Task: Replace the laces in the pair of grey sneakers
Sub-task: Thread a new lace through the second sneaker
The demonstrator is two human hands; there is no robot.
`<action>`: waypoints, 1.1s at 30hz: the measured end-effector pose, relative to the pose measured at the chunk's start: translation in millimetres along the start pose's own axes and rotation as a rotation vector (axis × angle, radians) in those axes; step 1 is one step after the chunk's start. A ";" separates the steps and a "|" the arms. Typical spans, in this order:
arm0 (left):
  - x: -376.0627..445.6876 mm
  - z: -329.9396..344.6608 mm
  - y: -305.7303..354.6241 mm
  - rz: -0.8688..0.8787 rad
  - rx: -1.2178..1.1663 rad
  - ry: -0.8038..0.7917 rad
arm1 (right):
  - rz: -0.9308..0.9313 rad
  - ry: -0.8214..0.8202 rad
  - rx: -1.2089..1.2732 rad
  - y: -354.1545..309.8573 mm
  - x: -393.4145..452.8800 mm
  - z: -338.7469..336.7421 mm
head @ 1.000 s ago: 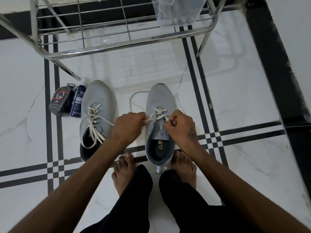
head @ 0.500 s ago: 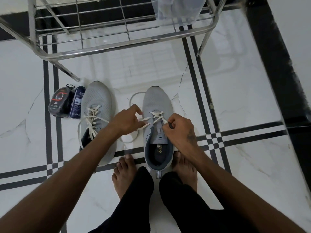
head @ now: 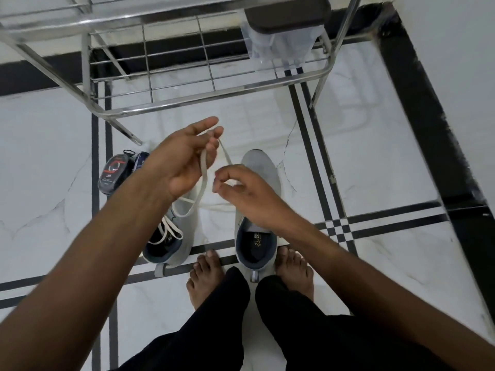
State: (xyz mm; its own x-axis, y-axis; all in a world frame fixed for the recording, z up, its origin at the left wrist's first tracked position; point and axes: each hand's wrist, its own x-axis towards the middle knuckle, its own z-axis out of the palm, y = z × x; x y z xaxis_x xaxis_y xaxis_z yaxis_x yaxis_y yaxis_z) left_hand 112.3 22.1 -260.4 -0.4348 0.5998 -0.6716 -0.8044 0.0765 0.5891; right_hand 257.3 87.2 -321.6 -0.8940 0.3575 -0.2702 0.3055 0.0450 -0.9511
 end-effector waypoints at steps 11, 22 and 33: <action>8.3 -10.4 -3.3 0.030 -0.418 0.246 | 0.137 -0.217 -0.011 8.1 -19.3 -10.9; 17.5 -66.3 -63.6 0.666 1.882 0.194 | 0.145 0.109 -0.371 33.2 -9.2 -79.1; 49.7 -49.8 -103.1 0.539 1.505 -0.046 | 0.385 0.159 -0.212 78.5 -5.9 -58.5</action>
State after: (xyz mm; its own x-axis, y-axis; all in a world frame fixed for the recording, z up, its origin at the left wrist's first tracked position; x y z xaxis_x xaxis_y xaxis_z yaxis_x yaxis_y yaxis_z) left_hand 153.4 4.3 -376.8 -0.4884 0.8358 -0.2508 0.5576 0.5200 0.6471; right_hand 305.7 143.2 -385.9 -0.6462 0.5231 -0.5556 0.6802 0.0647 -0.7302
